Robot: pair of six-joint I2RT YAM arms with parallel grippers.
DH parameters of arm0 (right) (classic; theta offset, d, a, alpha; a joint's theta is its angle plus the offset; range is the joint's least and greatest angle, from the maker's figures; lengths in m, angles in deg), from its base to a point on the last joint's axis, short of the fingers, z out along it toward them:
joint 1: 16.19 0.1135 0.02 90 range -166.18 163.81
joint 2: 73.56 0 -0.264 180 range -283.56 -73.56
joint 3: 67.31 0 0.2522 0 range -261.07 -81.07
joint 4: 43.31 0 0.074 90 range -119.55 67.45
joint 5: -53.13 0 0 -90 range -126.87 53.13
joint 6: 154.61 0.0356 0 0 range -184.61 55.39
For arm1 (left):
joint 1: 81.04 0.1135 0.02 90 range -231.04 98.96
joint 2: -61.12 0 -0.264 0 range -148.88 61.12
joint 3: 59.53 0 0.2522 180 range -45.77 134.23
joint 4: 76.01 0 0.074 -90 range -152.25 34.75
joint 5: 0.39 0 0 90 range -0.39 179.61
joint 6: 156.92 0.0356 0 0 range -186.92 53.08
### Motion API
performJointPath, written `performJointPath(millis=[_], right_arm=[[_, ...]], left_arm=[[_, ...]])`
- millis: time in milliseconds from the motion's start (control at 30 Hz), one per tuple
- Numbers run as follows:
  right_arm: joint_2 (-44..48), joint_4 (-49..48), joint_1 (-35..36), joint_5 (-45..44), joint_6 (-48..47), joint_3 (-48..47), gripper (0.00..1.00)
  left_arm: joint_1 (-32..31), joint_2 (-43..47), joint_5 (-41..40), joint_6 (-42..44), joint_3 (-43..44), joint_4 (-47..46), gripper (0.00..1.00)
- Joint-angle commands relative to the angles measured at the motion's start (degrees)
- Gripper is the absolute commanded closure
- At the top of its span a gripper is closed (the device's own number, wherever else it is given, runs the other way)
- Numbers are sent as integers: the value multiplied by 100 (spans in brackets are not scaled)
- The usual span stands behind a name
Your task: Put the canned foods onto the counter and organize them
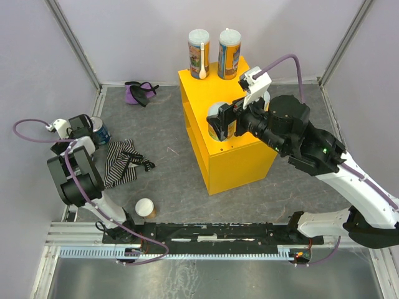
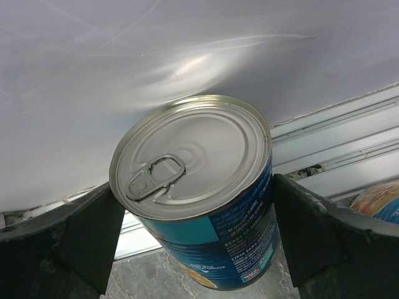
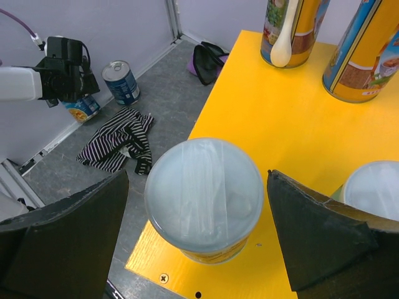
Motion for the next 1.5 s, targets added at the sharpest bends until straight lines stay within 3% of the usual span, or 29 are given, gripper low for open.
performJointPath(millis=[0,300,467,600,867,1100,1467], right_arm=[[77,-476,48,1,-113,0,1],[16,-602,50,160,-135,98,1],[-72,-615,64,218,-123,43,1],[-140,-572,69,233,-122,-64,1],[-123,-564,122,285,-128,-122,1],[31,-554,137,231,-183,-24,0],[247,-453,142,53,-243,74,0]], left_arm=[[93,-267,673,626,-81,-594,1],[171,-275,1056,840,-346,-1143,3],[172,-177,1443,1033,-592,-1466,21],[171,89,1511,1113,-933,-1825,45],[146,578,1568,978,-1348,-2048,71],[142,1057,1673,786,-1411,-1919,88],[-130,1823,1522,628,-1790,-1695,97]])
